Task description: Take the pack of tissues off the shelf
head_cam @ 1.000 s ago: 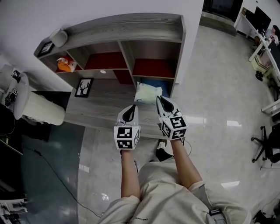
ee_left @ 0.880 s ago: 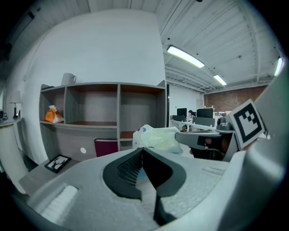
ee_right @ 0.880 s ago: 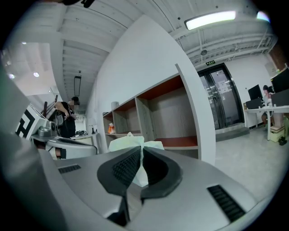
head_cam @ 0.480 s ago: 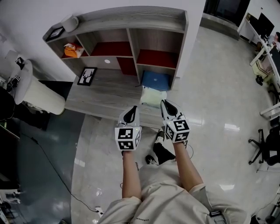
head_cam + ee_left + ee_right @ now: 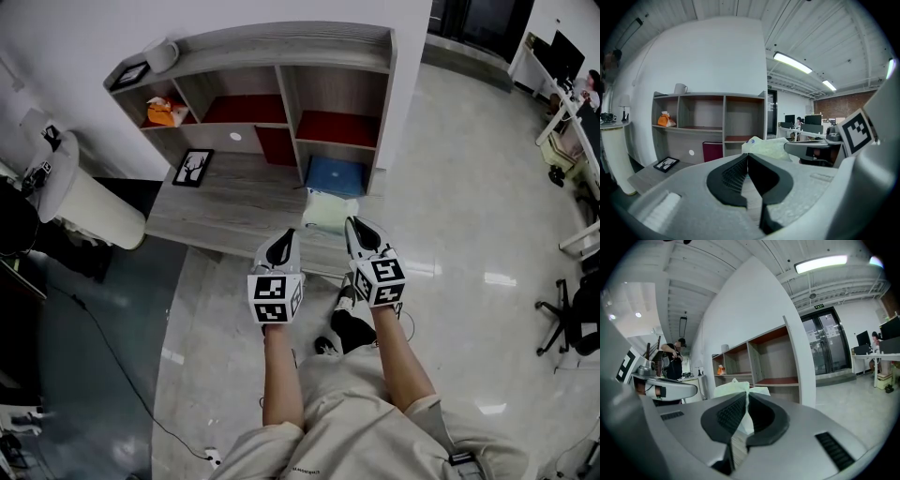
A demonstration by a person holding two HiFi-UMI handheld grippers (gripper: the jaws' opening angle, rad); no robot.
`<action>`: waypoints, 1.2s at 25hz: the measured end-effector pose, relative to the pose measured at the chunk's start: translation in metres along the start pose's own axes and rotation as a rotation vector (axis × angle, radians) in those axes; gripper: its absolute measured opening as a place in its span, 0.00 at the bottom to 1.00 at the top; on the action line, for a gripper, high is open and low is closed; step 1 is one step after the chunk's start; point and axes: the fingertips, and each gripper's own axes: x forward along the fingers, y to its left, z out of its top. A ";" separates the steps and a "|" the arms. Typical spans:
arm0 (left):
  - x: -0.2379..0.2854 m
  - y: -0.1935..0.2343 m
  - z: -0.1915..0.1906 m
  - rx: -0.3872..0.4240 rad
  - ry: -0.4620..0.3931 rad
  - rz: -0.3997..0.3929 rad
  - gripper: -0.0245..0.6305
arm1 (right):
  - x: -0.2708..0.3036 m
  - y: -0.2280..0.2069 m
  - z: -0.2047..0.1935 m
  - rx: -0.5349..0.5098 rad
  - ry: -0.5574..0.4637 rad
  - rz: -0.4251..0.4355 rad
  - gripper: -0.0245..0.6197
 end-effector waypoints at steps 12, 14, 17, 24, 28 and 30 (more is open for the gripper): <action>-0.009 0.004 0.007 0.008 -0.024 0.004 0.05 | -0.002 0.002 0.004 -0.013 -0.008 -0.017 0.08; -0.011 0.006 0.008 0.009 -0.027 0.007 0.05 | -0.002 0.002 0.006 -0.013 -0.010 -0.019 0.08; -0.015 0.010 0.006 0.005 -0.025 0.018 0.05 | -0.001 0.005 0.005 -0.012 -0.010 -0.015 0.08; -0.022 0.019 0.005 -0.005 -0.031 0.041 0.05 | 0.002 0.014 -0.006 -0.012 0.011 0.015 0.08; -0.024 0.022 0.003 -0.003 -0.026 0.045 0.05 | 0.003 0.015 -0.003 -0.022 0.014 0.018 0.08; -0.025 0.022 0.003 -0.004 -0.025 0.045 0.05 | 0.003 0.015 -0.003 -0.023 0.014 0.023 0.08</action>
